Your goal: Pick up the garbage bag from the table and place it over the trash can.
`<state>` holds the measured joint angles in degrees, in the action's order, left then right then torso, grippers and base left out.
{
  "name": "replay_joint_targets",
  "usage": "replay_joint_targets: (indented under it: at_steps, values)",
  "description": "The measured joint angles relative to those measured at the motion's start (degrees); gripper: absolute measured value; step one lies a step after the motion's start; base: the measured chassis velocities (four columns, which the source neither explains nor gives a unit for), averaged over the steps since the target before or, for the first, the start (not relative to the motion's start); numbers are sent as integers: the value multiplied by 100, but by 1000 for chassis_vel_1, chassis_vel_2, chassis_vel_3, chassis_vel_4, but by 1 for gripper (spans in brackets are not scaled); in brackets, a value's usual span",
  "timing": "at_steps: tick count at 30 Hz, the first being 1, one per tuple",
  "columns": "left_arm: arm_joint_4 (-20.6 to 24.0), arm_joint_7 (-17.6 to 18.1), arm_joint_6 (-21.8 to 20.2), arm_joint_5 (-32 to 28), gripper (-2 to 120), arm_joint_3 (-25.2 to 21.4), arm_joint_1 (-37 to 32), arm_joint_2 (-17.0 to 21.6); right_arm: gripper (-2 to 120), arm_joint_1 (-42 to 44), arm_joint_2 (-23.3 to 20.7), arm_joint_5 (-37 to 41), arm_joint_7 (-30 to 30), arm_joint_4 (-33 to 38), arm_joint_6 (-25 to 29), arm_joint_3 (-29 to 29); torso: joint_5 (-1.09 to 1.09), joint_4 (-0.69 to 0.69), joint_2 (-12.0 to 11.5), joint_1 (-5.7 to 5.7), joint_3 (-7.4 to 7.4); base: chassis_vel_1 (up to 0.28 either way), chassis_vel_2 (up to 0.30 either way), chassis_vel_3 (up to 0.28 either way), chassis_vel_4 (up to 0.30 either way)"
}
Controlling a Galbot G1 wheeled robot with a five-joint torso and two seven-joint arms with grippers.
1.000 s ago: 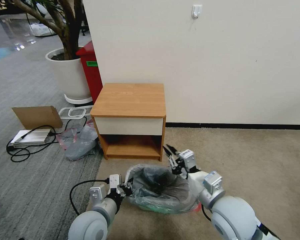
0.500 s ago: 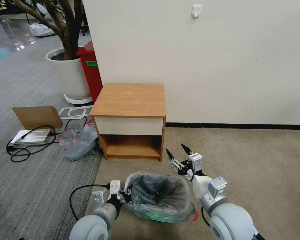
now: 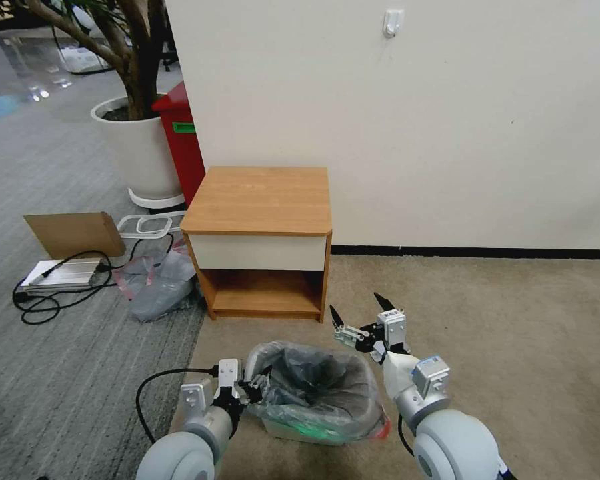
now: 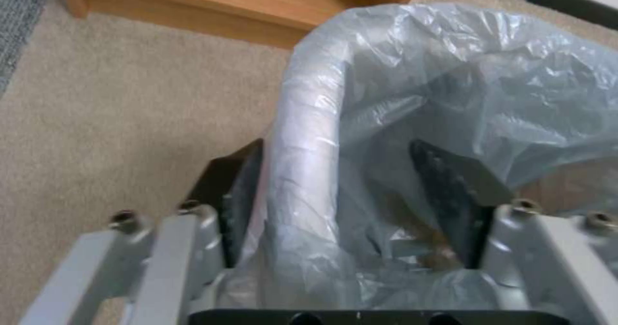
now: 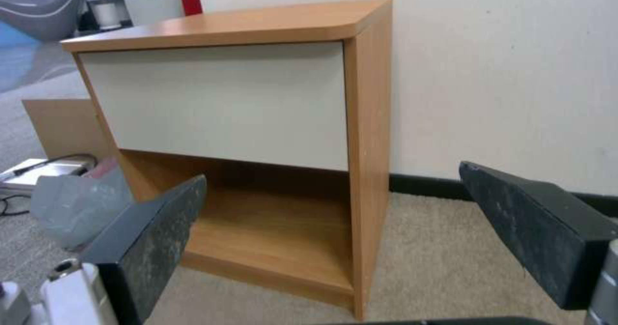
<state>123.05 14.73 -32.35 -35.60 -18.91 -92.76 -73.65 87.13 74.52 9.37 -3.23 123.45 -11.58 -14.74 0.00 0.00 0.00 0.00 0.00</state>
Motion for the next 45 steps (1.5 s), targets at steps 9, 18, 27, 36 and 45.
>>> replay_joint_targets:
  at_steps: [9, 18, 27, 36, 45]
  values:
    - [214, -10, 170, 287, 93, -11, -161, -94, 100, 21, 78, -68, -49, -46, -20, 27, 0, 0, 0, 0, 0, 0, 0, 0, 0]
    - [-209, -979, 2451, 2082, 100, -513, -91, 12, 100, 686, 696, -588, -569, -17, 414, -395, 0, 0, 0, 0, 0, 0, 0, 0, 0]
    - [-369, -1112, 2853, 2384, 100, -696, -128, 59, 100, 1004, 1002, -891, -496, -125, 976, -802, 0, 0, 0, 0, 0, 0, 0, 0, 0]
    - [-371, -1085, 2833, 2371, 100, -693, -131, 60, 100, 998, 1000, -893, -477, -126, 982, -804, 0, 0, 0, 0, 0, 0, 0, 0, 0]
    - [-370, -1072, 2807, 2353, 100, -689, -131, 61, 100, 991, 992, -885, -471, -126, 972, -797, 0, 0, 0, 0, 0, 0, 0, 0, 0]
